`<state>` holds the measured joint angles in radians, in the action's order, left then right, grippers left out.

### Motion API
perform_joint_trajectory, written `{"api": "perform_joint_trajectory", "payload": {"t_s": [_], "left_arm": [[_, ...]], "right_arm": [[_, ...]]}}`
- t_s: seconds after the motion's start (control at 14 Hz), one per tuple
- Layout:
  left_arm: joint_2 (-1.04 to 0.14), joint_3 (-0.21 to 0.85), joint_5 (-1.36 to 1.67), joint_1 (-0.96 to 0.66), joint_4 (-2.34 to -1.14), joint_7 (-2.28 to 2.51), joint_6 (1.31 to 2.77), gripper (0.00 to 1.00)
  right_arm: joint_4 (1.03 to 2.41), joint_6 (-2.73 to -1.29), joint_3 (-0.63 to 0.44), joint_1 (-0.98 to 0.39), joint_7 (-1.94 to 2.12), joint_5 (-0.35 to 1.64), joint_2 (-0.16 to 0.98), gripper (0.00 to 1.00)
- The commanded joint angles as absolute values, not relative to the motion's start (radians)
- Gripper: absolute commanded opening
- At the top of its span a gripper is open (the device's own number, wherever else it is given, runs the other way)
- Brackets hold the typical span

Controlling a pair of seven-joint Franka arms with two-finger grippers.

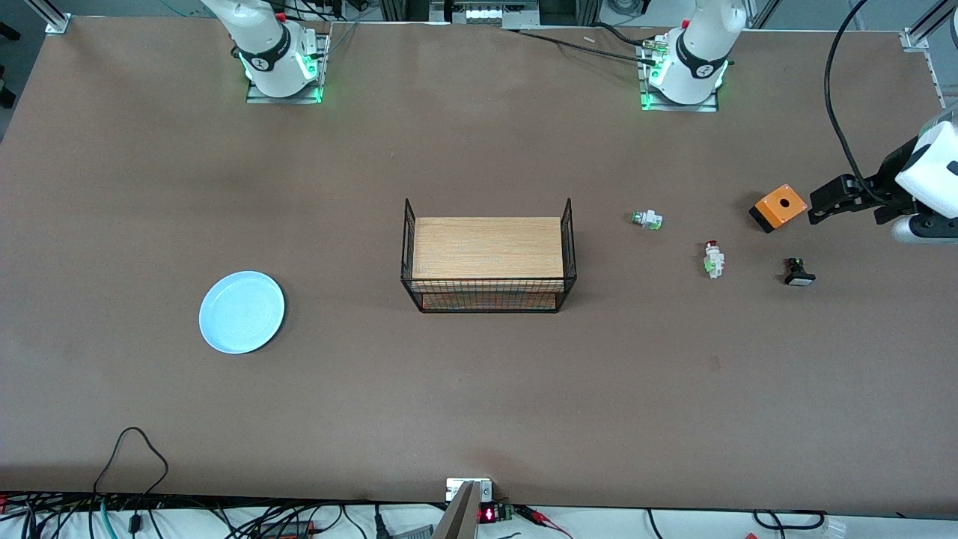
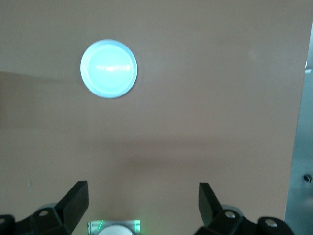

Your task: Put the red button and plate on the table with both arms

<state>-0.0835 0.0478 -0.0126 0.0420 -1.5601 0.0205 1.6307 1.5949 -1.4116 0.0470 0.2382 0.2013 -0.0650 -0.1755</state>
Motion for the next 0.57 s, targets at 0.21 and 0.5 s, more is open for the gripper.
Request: {"api": "perform_joint_trajectory", "payload": {"t_s": [0.21,0.5], "left_arm": [[-0.052,0.046,-0.002,0.046,-1.591,0.0,1.638,1.0],[-0.052,0.046,-0.002,0.048,-1.591,0.0,1.64,1.0]], "right_arm": [[1.594,-1.35,0.081,0.295,0.204,0.003,-0.112,1.0],[1.543,-1.423,0.08,0.29,0.198,0.005,-0.025,1.0]]}}
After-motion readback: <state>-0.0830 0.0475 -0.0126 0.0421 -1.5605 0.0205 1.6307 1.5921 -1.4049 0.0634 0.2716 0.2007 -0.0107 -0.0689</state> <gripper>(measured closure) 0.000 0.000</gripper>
